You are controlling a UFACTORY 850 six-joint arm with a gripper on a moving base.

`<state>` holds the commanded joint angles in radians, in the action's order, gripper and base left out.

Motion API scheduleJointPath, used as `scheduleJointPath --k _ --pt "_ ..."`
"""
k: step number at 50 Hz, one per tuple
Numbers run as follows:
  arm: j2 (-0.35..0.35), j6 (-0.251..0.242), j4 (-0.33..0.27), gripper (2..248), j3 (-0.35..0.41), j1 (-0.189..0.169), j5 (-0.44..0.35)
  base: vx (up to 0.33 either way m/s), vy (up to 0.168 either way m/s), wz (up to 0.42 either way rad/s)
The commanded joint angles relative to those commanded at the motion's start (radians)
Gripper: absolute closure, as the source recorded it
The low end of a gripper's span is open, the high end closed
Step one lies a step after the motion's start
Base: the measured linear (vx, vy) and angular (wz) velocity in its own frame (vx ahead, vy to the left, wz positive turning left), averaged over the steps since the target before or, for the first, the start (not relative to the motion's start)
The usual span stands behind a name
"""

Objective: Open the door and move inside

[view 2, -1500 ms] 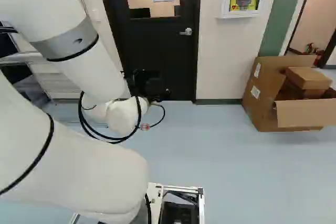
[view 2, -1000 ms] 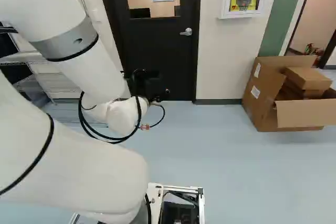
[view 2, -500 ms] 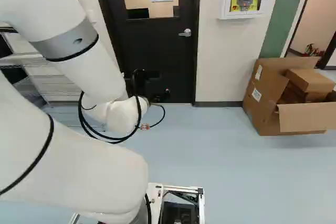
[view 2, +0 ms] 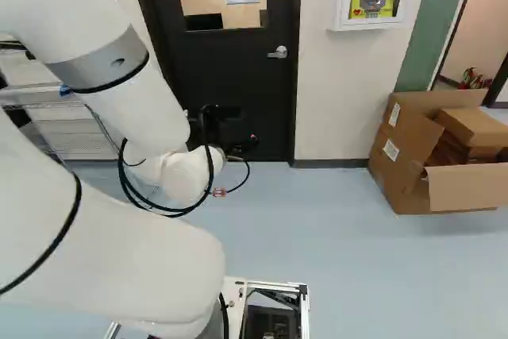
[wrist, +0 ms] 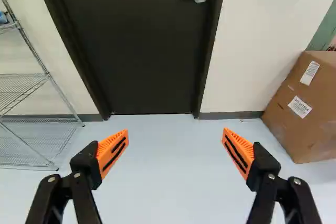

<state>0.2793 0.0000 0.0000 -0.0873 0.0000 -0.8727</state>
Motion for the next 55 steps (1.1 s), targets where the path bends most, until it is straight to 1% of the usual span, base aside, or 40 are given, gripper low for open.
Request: scheduleJointPath --k 55 --pt "0.0 0.0 0.0 3 0.0 0.0 0.0 0.164 0.001 -0.01"
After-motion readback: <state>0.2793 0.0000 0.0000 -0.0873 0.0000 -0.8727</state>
